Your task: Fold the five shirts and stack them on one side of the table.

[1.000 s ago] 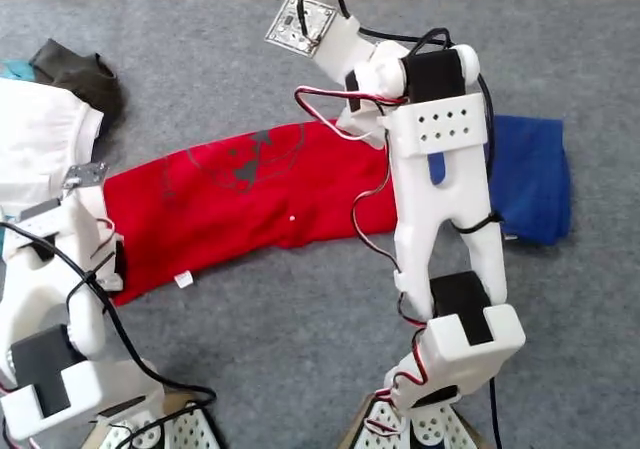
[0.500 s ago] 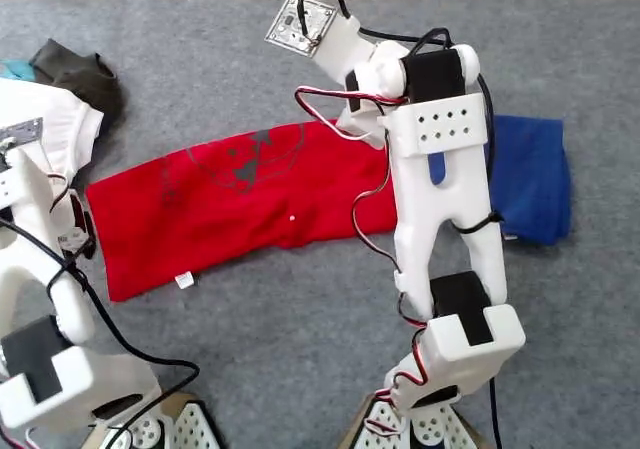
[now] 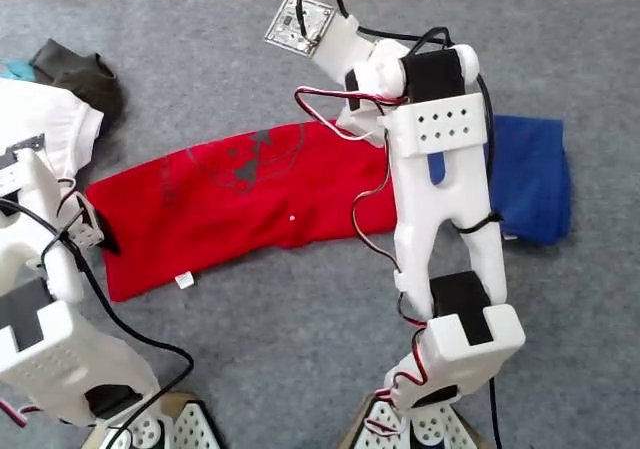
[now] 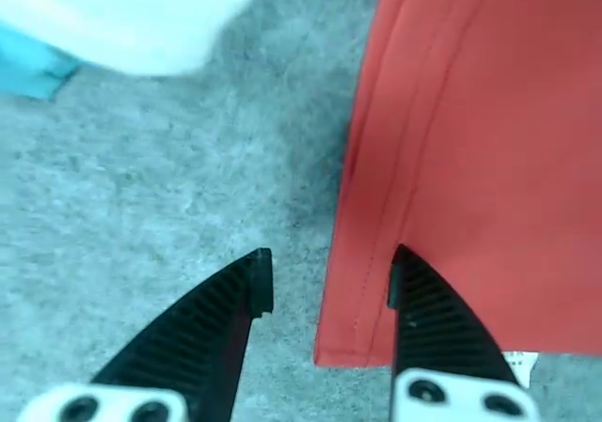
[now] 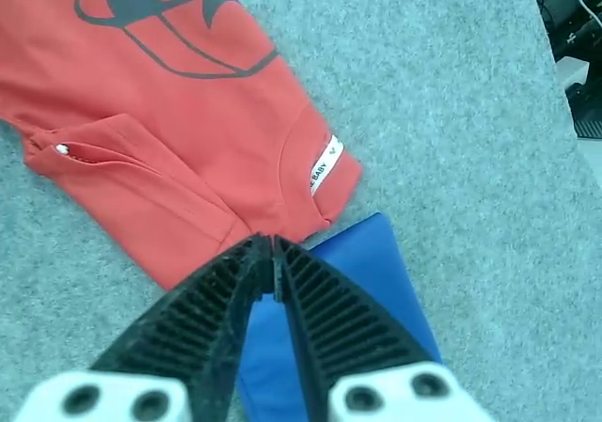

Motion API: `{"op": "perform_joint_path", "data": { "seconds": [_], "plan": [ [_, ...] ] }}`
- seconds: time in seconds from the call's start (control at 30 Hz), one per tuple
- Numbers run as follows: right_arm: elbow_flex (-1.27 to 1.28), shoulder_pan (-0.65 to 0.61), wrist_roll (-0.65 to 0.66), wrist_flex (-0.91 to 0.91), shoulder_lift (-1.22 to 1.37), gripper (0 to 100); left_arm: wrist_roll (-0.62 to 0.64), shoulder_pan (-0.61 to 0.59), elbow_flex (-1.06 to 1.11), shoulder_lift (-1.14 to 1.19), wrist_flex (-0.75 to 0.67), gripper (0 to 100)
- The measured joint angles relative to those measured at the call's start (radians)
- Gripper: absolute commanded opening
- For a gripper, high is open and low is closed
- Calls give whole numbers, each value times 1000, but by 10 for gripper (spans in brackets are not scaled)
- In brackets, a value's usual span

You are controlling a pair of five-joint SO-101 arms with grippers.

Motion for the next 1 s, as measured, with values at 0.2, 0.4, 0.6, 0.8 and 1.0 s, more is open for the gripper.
{"op": "perform_joint_path", "data": {
  "seconds": [0.2, 0.4, 0.6, 0.8, 1.0],
  "plan": [
    [0, 0, 0, 0, 0, 15, -11, 0, -66, 0, 2, 227],
    [0, 0, 0, 0, 0, 15, -49, 20, -81, 38, -26, 236],
    [0, 0, 0, 0, 0, 15, -54, 23, -97, 157, -69, 234],
    [0, 0, 0, 0, 0, 15, -57, 20, -115, 227, -95, 150],
    [0, 0, 0, 0, 0, 15, -57, 87, -121, 261, -95, 50]
  ]
}}
